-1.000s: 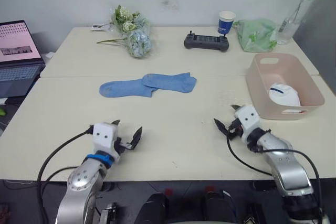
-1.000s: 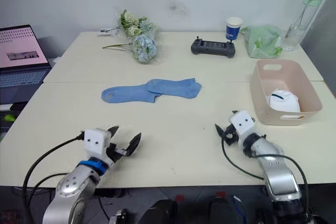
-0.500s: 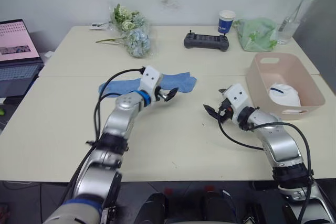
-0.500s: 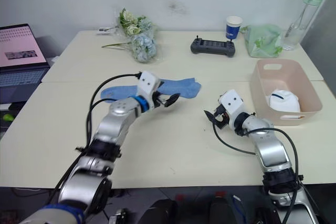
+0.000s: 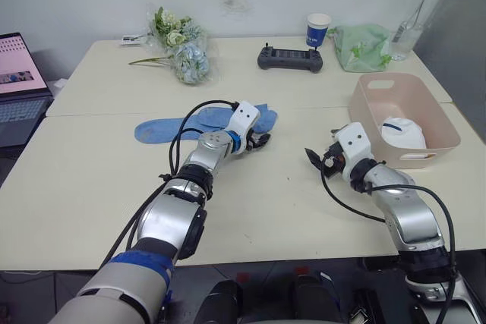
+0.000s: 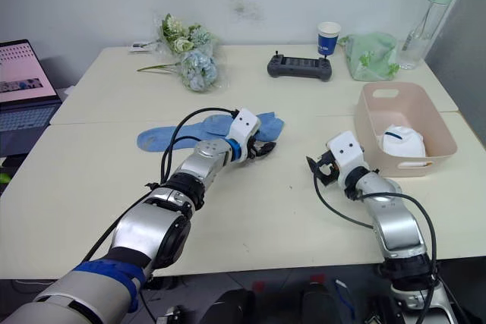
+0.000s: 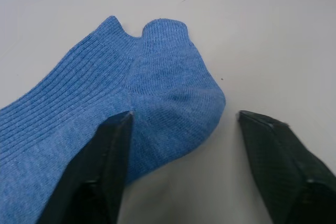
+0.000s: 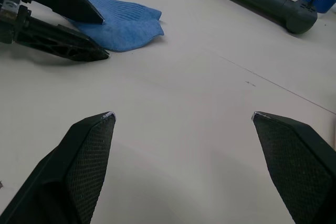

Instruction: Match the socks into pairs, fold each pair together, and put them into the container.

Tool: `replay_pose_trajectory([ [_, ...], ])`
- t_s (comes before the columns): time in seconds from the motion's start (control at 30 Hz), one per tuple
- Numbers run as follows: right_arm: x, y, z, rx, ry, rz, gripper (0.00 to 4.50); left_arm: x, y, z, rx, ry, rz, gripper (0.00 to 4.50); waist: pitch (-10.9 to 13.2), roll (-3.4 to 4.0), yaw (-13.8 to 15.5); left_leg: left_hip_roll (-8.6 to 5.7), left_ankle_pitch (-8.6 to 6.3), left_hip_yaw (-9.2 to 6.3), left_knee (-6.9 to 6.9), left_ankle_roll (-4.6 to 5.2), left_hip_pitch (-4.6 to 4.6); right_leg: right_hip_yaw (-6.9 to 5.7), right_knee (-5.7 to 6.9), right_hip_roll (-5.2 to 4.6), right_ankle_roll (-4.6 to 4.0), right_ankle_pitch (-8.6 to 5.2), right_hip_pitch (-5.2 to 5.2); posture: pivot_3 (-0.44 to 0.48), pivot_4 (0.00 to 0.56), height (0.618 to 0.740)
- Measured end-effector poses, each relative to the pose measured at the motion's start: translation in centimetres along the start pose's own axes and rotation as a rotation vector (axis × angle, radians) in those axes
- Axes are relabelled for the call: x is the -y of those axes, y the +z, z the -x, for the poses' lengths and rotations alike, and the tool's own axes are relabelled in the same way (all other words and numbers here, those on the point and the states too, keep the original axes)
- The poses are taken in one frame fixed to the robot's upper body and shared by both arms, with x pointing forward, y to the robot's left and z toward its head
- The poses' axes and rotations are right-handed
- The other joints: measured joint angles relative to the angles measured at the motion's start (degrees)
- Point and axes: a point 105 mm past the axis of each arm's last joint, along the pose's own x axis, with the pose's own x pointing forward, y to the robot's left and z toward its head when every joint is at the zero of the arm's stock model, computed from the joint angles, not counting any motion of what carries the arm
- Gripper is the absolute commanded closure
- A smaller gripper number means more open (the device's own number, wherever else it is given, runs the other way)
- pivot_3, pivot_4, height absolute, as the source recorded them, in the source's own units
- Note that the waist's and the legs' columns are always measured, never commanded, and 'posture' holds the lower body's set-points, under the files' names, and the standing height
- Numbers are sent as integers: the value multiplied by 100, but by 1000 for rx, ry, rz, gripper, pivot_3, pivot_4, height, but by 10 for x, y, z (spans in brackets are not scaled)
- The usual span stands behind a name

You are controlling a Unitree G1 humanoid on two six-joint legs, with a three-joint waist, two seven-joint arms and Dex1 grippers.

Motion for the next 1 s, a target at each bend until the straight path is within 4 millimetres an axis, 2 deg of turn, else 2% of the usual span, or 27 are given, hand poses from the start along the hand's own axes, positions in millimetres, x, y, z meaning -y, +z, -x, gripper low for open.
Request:
replay_pose_trajectory([
  [0.23, 2, 0, 0, 0, -14, 0, 0, -9, -1, 2, 19, 48, 89, 4480, 0, 0, 3, 0, 0, 3, 1, 0, -2, 3, 8, -1, 1, -1, -7, 0, 150, 740],
  [0.4, 1, 3, -2, 6, -10, 2, 0, -8, 2, 7, 85, 29, 93, 4480, 0, 1, -8, 1, 0, 6, -1, 0, -1, 6, 10, -1, 1, -1, -10, 0, 150, 740],
  [0.53, 2, 4, -3, 8, 1, 7, 0, 10, -11, 26, 168, -65, 106, 4480, 0, 1, -20, 4, 0, 0, -5, 0, -3, 5, 9, 0, 0, -1, -15, 0, 150, 740],
  [0.7, 6, -1, 1, -16, 42, 35, 0, 59, -23, 83, 115, -328, 23, 4480, -2, 5, -22, 5, 0, 0, -7, -1, 0, 13, 8, 1, -1, -1, -10, 0, 150, 740],
  [0.77, 13, -4, 3, -30, 44, 40, 0, 85, -22, 108, 77, -471, 20, 4480, -2, 5, 7, 5, 1, -1, -5, -1, 1, 12, 6, 1, -1, -1, -6, 0, 150, 740],
  [0.83, 17, -7, 4, -34, 47, 27, 0, 107, -18, 122, 57, -575, 31, 4480, -3, 9, 65, 3, 1, -2, -2, -1, 4, 10, 0, 1, -1, -1, 4, 0, 150, 740],
  [0.9, 19, -7, 3, -30, 52, 10, 0, 122, -14, 126, 48, -640, 58, 4060, -4, 9, 92, 3, 1, 0, 0, -1, 4, 9, -3, 1, -1, -1, 8, 0, 150, 740],
  [1.0, 22, -4, 3, -18, 53, -3, 0, 129, -15, 129, 18, -676, 112, 3298, -3, 9, 95, 6, 0, 0, -5, -1, 5, 7, -6, 3, -1, -1, 8, 0, 150, 740],
])
